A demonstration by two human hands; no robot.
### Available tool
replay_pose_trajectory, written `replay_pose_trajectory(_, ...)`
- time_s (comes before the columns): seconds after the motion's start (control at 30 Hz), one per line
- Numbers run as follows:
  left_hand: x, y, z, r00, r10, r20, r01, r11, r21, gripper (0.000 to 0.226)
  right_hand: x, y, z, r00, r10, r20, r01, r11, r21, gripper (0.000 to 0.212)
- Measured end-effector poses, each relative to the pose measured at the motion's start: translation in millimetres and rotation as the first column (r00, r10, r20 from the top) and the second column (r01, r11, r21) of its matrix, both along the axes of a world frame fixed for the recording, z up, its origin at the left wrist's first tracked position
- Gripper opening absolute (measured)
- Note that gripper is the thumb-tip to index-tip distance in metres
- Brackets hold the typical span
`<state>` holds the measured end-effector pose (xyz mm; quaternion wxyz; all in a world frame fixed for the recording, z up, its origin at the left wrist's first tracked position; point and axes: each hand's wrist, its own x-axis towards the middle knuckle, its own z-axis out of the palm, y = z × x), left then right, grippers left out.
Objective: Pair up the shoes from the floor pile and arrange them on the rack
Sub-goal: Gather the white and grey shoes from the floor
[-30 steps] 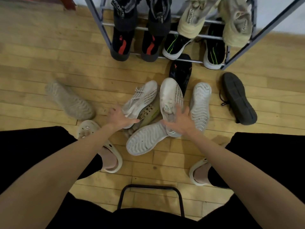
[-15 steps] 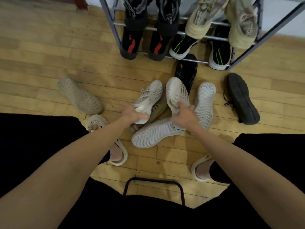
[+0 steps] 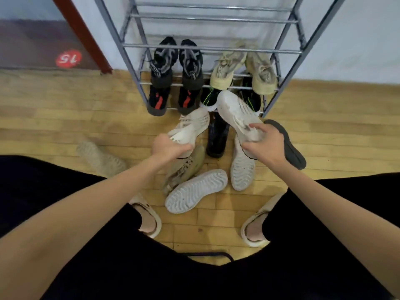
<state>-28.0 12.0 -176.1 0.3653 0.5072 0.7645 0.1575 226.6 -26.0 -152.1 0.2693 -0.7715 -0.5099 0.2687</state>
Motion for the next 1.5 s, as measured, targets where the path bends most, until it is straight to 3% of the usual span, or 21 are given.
replay_pose_trajectory(0.1, 4, 9, 44, 0.986, -0.152, -0.073, 0.163, 0.969, 0.186, 0.048, 15, -9, 25, 0.999, -0.044, -0.014, 0.046, 0.984, 0.172, 0.055)
replay_pose_trajectory(0.17, 4, 14, 65, 0.98, -0.185, -0.079, 0.201, 0.93, 0.308, 0.063, 23, -10, 41, 0.996, -0.078, -0.051, 0.088, 0.965, 0.249, 0.053)
replay_pose_trajectory(0.4, 24, 46, 113, 0.975, -0.195, -0.103, 0.218, 0.785, 0.579, 0.067, 51, 39, 75, 0.987, -0.142, -0.077, 0.159, 0.944, 0.289, 0.055)
replay_pose_trajectory(0.67, 83, 148, 128, 0.962, -0.255, -0.097, 0.263, 0.766, 0.586, 0.04, 73, 136, 90, 0.982, -0.176, -0.062, 0.186, 0.947, 0.263, 0.059)
replay_pose_trajectory(0.87, 133, 221, 113, 0.977, -0.204, -0.059, 0.198, 0.779, 0.595, 0.048, 86, 203, 87, 0.97, -0.233, -0.073, 0.243, 0.943, 0.228, 0.06)
replay_pose_trajectory(1.03, 157, 257, 102, 0.981, -0.191, -0.042, 0.179, 0.788, 0.59, 0.038, 92, 239, 78, 0.977, -0.213, -0.009, 0.209, 0.949, 0.235, 0.06)
replay_pose_trajectory(1.17, 164, 266, 85, 0.975, -0.22, -0.034, 0.198, 0.785, 0.587, 0.054, 90, 256, 70, 0.97, -0.241, 0.009, 0.235, 0.953, 0.189, 0.054)
replay_pose_trajectory(1.27, 166, 262, 74, 0.982, -0.185, -0.033, 0.171, 0.811, 0.559, 0.049, 87, 262, 67, 0.962, -0.265, 0.065, 0.251, 0.953, 0.167, 0.054)
replay_pose_trajectory(1.33, 162, 262, 72, 0.977, -0.207, -0.044, 0.199, 0.826, 0.528, 0.058, 85, 259, 66, 0.961, -0.257, 0.102, 0.234, 0.952, 0.195, 0.055)
replay_pose_trajectory(1.5, 145, 240, 70, 0.963, -0.264, -0.049, 0.248, 0.803, 0.543, 0.079, 69, 218, 52, 0.921, -0.134, 0.366, -0.002, 0.937, 0.348, 0.063)
